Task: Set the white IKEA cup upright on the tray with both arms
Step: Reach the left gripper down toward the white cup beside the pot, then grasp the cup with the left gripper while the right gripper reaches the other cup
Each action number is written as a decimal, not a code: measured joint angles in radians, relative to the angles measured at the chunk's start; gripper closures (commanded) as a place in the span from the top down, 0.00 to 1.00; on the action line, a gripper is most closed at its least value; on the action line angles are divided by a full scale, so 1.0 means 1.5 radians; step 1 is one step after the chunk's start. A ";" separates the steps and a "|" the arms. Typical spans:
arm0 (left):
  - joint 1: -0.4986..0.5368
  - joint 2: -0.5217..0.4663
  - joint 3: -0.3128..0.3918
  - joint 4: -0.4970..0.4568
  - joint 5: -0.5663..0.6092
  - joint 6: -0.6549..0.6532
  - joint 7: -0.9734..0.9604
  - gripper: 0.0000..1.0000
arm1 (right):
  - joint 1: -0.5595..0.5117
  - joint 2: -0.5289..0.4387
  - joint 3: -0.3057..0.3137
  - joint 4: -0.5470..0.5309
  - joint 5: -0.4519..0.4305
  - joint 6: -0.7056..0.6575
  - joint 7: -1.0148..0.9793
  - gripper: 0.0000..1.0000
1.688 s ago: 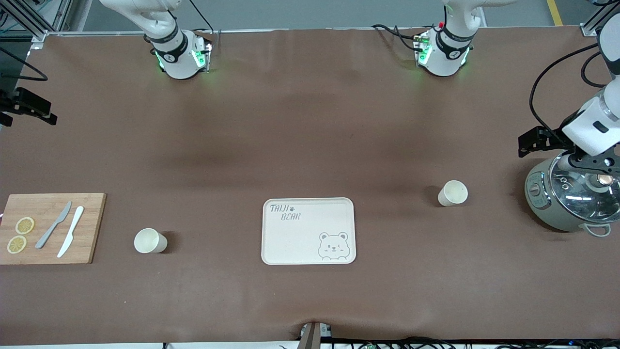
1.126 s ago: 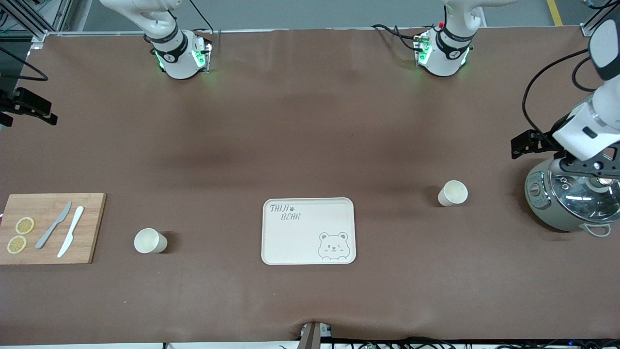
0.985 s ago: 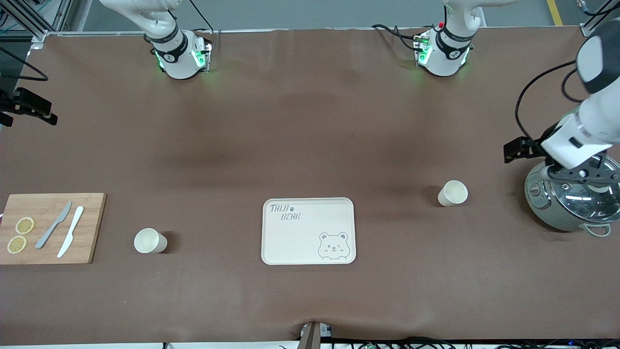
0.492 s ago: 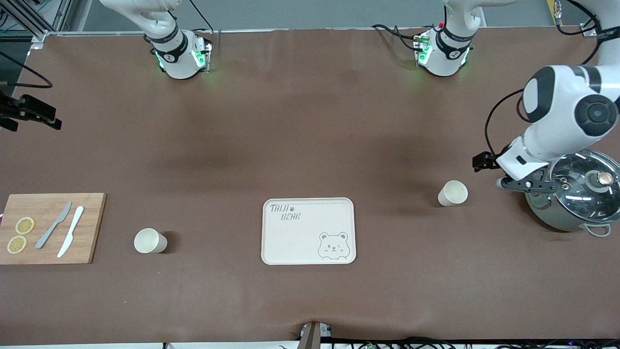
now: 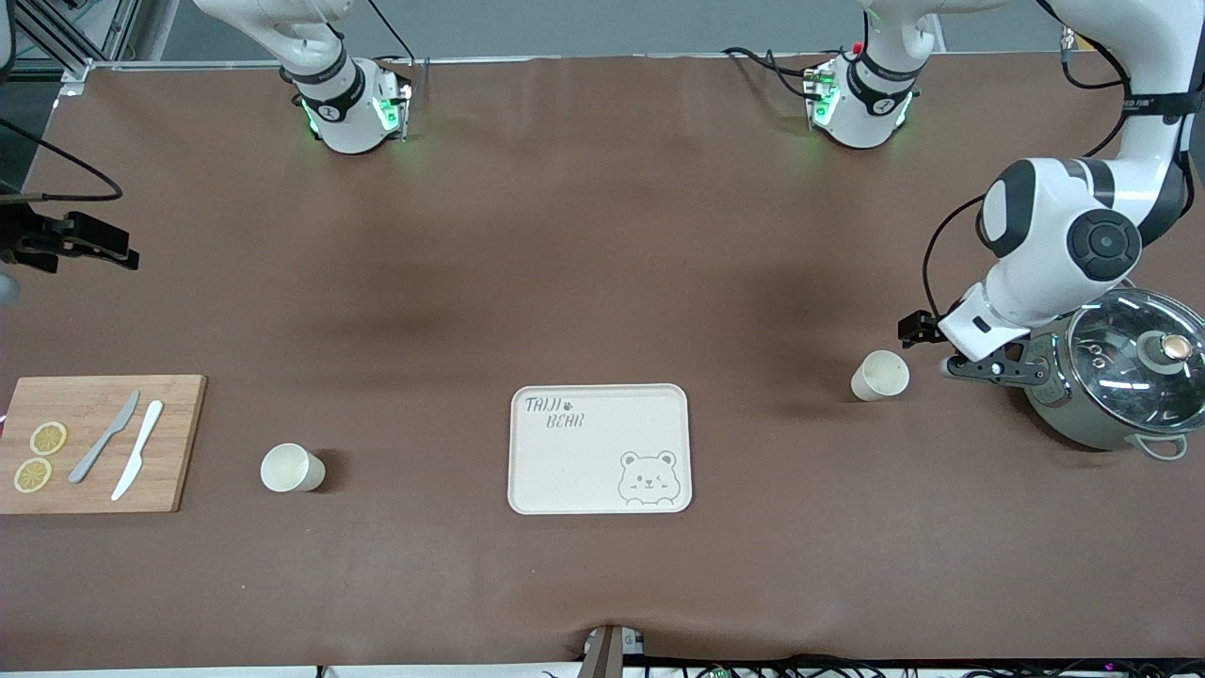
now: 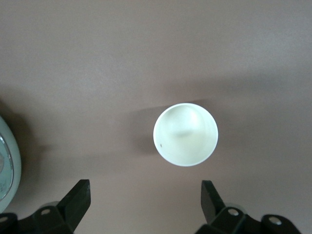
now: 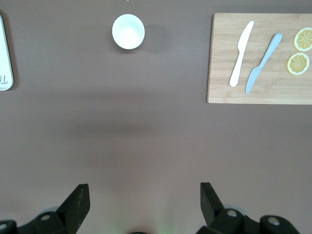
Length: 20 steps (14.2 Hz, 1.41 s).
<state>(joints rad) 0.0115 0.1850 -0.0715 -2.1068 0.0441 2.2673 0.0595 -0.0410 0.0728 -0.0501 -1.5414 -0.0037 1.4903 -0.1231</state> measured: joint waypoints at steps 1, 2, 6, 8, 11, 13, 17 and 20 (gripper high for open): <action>0.000 0.009 0.000 0.000 0.000 0.012 0.000 1.00 | 0.001 0.007 0.000 0.000 0.000 0.002 0.000 1.00; 0.000 0.020 0.000 0.000 0.000 0.026 0.000 1.00 | 0.001 0.015 0.000 0.000 0.000 0.003 0.000 1.00; 0.000 0.081 0.000 -0.001 0.000 0.095 0.000 1.00 | 0.001 0.043 -0.001 0.002 0.000 0.029 0.000 1.00; 0.000 0.104 0.000 0.000 0.000 0.122 0.000 1.00 | 0.001 0.053 -0.001 0.002 0.000 0.054 0.000 1.00; 0.000 0.120 0.001 0.000 0.000 0.140 0.000 1.00 | 0.001 0.072 -0.001 0.002 0.000 0.128 -0.002 1.00; 0.000 0.127 0.001 0.001 0.000 0.154 0.000 1.00 | 0.001 0.091 -0.001 0.002 0.000 0.160 -0.007 1.00; 0.000 0.151 0.000 0.008 0.000 0.178 0.000 1.00 | 0.000 0.154 -0.002 0.002 0.000 0.247 -0.008 1.00; 0.000 0.163 0.000 0.013 0.000 0.187 0.000 1.00 | -0.002 0.206 -0.004 0.003 0.013 0.304 -0.008 1.00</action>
<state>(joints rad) 0.0116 0.4293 -0.0711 -2.0874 0.0442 2.5471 0.0595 -0.0446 0.3821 -0.0569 -1.5376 0.0156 1.9466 -0.1347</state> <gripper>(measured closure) 0.000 0.000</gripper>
